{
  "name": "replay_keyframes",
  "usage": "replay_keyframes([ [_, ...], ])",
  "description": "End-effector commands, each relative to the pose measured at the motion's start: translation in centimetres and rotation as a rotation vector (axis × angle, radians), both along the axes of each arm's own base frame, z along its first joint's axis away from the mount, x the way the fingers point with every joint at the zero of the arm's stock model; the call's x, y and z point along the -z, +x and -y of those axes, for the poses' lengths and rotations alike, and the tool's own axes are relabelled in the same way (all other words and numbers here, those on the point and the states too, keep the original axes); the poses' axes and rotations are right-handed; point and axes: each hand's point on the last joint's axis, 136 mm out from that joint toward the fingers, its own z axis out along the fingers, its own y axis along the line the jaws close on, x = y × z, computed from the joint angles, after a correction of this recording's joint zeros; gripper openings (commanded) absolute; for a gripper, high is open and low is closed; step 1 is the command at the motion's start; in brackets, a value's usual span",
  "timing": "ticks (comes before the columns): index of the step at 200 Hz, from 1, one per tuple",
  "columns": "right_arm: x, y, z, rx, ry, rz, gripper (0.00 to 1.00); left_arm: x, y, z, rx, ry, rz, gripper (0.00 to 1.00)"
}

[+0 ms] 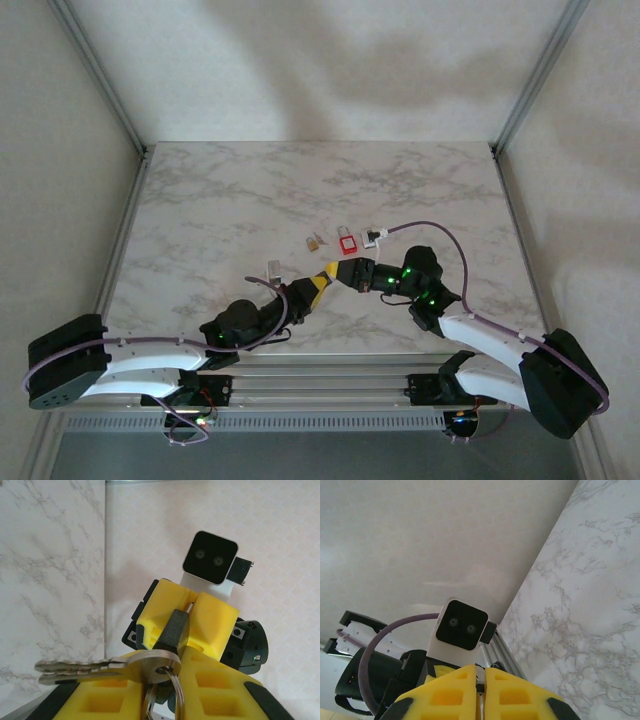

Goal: Lock with the key

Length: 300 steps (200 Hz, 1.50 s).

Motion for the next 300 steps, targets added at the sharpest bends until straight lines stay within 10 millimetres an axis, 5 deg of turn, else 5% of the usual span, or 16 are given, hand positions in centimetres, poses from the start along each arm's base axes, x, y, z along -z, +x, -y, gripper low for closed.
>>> replay_keyframes([
  [1, 0.6, 0.8, 0.4, 0.037, -0.030, 0.011, 0.05, -1.8, 0.9, -1.9, -0.093, -0.046, 0.042, 0.00],
  [59, 0.7, 0.9, 0.5, 0.049, -0.037, 0.013, 0.26, -1.6, 0.9, -2.8, -0.116, -0.036, 0.043, 0.00],
  [229, 0.4, 0.4, 0.1, 0.003, -0.025, 0.029, 0.27, -0.3, 0.1, -4.7, -0.120, 0.075, 0.071, 0.00],
  [298, 1.3, -0.1, -0.4, -0.040, -0.039, -0.007, 0.44, 1.1, 0.4, -5.9, -0.150, 0.134, 0.058, 0.00],
  [300, 0.3, 0.1, -0.7, -0.041, -0.024, 0.012, 0.44, 1.1, 0.4, -5.9, -0.149, 0.134, 0.058, 0.00],
])
